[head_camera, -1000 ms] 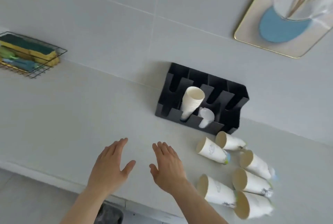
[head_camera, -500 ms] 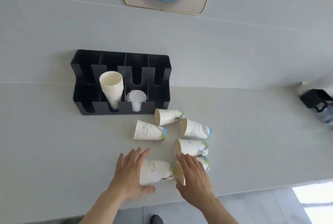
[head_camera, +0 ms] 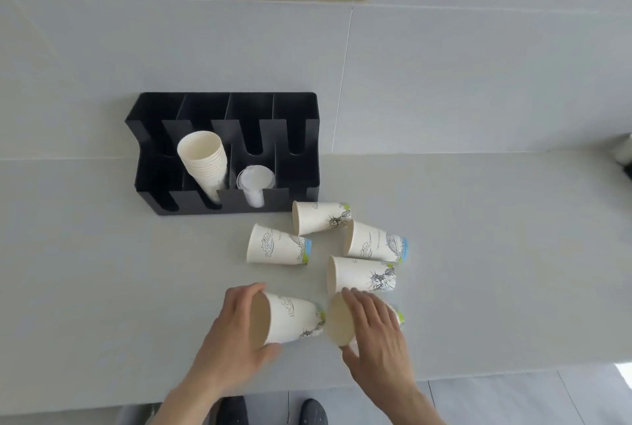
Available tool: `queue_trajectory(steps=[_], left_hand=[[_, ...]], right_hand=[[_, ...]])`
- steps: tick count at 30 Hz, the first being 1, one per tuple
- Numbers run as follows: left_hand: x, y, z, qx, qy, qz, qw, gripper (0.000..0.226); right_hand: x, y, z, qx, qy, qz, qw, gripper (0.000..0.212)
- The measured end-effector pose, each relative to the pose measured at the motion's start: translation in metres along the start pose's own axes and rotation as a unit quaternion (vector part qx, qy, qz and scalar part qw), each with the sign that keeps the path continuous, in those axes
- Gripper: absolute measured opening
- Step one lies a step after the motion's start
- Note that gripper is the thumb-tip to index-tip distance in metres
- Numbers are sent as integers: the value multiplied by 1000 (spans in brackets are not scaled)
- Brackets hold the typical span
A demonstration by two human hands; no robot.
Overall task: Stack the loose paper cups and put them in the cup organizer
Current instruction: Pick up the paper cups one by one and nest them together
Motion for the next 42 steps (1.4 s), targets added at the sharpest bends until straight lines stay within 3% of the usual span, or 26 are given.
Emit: queue_trajectory(steps=[3,6,10,13,16,22,25,28,32,35,37,39,42], left_hand=[[27,23,-7,11,36,11,999,96],[51,57,-7,0,59,32,998,102],[53,97,-3,0,51,47,998,109],[48,110,-3,2,19,14,1000,101],[49,106,2,42,-8,-18,999,100],[54,87,15,73,-18,-58,995,126],[53,81,18,76,-1,-50,996,114],[58,84,22,66,26,-37,997,97],[62,91,27,66,33,-42,996,100],[60,95,26,69,38,-43,996,99],[59,99,25,67,31,-43,996,100],[59,102,23,61,29,-47,997,100],[59,106,26,50,30,-47,997,100]], right_hand=[[37,-27,-27,67,83,95,990,94],[60,-60,-32,116,151,218,957,89],[62,-92,-12,131,129,356,916,87],[49,-79,-2,80,73,409,906,85],[38,-46,4,19,34,383,923,88],[30,12,16,-77,-25,284,955,92],[30,20,21,-76,-30,245,966,81],[40,20,24,-91,-4,262,961,88],[85,21,40,-44,49,205,977,60],[91,41,44,-113,-17,104,988,95],[86,58,37,-135,-63,49,988,104],[86,70,30,-125,-78,11,989,111],[99,53,35,-56,-5,56,997,104]])
Point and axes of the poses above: each hand's wrist, its own z-axis towards the middle knuckle, its own y-axis out of the palm, x = y × z, the point moved 6 cm from there along z, towards the middle knuckle, and after that the axes turned 10 degrees about -z, right-handed, at the moved point
